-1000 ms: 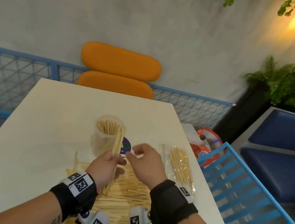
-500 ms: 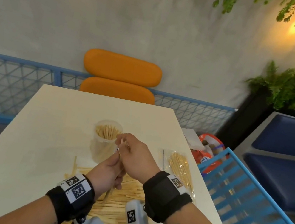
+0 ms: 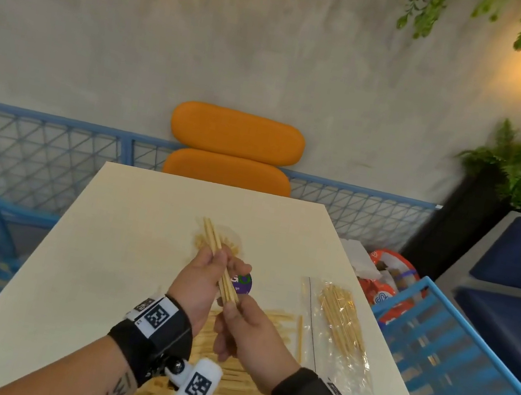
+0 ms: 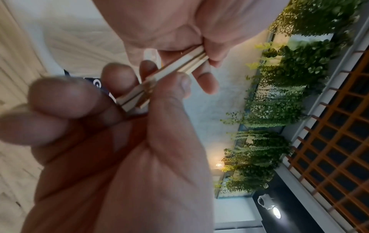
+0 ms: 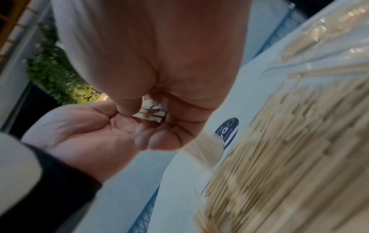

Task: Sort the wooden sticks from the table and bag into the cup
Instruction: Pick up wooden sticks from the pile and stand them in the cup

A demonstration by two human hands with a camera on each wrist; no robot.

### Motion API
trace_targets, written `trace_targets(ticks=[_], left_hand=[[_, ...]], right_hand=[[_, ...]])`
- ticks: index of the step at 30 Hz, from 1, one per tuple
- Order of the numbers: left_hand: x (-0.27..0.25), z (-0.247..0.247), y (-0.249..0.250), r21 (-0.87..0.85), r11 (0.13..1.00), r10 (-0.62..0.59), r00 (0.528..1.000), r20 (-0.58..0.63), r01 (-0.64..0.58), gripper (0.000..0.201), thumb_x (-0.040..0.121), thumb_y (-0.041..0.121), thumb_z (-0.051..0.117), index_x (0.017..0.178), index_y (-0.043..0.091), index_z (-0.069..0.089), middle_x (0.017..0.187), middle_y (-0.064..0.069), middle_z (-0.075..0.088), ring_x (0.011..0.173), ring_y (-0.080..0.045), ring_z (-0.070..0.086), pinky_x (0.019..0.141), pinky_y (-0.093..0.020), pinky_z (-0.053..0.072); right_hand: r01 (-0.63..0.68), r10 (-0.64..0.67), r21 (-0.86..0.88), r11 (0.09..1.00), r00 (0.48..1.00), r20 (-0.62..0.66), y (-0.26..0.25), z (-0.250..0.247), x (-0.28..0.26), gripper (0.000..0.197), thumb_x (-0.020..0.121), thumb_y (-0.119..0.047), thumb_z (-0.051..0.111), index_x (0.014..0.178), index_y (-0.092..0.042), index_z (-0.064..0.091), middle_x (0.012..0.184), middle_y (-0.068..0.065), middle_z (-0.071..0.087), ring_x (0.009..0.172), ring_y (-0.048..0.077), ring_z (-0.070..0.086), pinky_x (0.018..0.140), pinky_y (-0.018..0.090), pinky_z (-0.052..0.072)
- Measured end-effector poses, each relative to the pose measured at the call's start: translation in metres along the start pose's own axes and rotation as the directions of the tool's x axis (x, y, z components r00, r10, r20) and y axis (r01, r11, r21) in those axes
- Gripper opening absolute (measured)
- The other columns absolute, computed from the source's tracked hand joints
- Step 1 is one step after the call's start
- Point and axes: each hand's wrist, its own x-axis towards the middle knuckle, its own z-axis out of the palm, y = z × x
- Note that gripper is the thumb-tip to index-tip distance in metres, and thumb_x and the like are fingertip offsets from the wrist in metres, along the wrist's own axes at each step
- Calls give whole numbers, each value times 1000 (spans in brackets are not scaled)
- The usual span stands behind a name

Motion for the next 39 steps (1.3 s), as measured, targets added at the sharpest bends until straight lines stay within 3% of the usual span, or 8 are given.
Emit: trace_targets(ticks=[3, 5, 11, 14, 17, 24, 29, 39], left_hand=[[-1, 1, -4, 3, 997, -80, 997, 11, 80, 21, 109, 30, 36, 101, 18, 52, 93, -5, 75, 85, -25, 65, 59, -36, 43], [-2, 2, -9, 39, 994, -107, 994, 18, 107, 21, 108, 30, 37, 101, 19, 54, 96, -4, 76, 88, -27, 64, 69, -42, 49], [-6, 4, -12, 231, 972, -45, 998, 53, 31, 18, 108, 27, 38, 116, 17, 52, 93, 1, 76, 93, -19, 69, 75, -44, 53], [3, -1, -11, 97, 994, 45, 998, -32, -42, 37, 107, 7, 38, 131, 35, 41, 90, -8, 64, 68, -22, 66, 83, -49, 58], [4, -5, -9, -11, 998, 57, 998, -32, -57, 49, 106, 0, 32, 134, 40, 40, 85, -8, 57, 52, -16, 47, 70, -40, 55], [-5, -8, -6, 42, 998, 46, 999, -6, -46, 20, 108, 13, 33, 115, 24, 49, 75, -5, 61, 66, -23, 64, 55, -28, 39], [-1, -21, 2, 227, 967, 105, 992, 70, -118, 19, 108, 11, 33, 114, 23, 47, 70, -1, 64, 74, -26, 66, 76, -44, 50], [11, -40, 17, 661, 730, 182, 981, 60, -176, 64, 98, 23, 60, 145, 39, 20, 82, 0, 75, 46, 0, 58, 51, -15, 41]], right_hand=[[15, -13, 31, 999, 998, -57, 2, 5, 0, 30, 104, -33, 49, 128, -16, 43, 96, 10, 58, 60, 15, 58, 52, 27, 46], [29, -30, -12, 1000, 998, -58, 0, 5, -2, 30, 103, -34, 53, 130, -26, 41, 94, 7, 59, 58, 13, 56, 51, 26, 43], [-108, 110, 78, 991, 994, -27, -1, 2, -9, 22, 107, -33, 41, 95, -16, 47, 67, -6, 38, 54, 9, 31, 50, 23, 25], [-204, 201, 132, 970, 979, 34, 3, 2, -13, 21, 107, -31, 41, 96, -16, 50, 64, -5, 36, 50, 10, 30, 48, 23, 21], [-243, 237, 106, 964, 969, 71, 5, 4, -14, 21, 106, -32, 42, 98, -15, 52, 63, -5, 38, 49, 10, 30, 48, 25, 20], [-101, 105, 99, 990, 994, -37, 5, 6, -4, 28, 106, -34, 44, 104, -12, 60, 63, -5, 45, 50, 9, 31, 46, 24, 21], [-38, 56, 216, 976, 995, -81, 5, 7, 3, 14, 103, -22, 52, 104, -14, 63, 70, -1, 47, 54, 11, 30, 51, 29, 16], [57, -55, 3, 998, 985, -164, -4, 10, 28, 29, 104, -18, 49, 78, -15, 63, 56, -12, 43, 52, 9, 32, 50, 22, 27]])
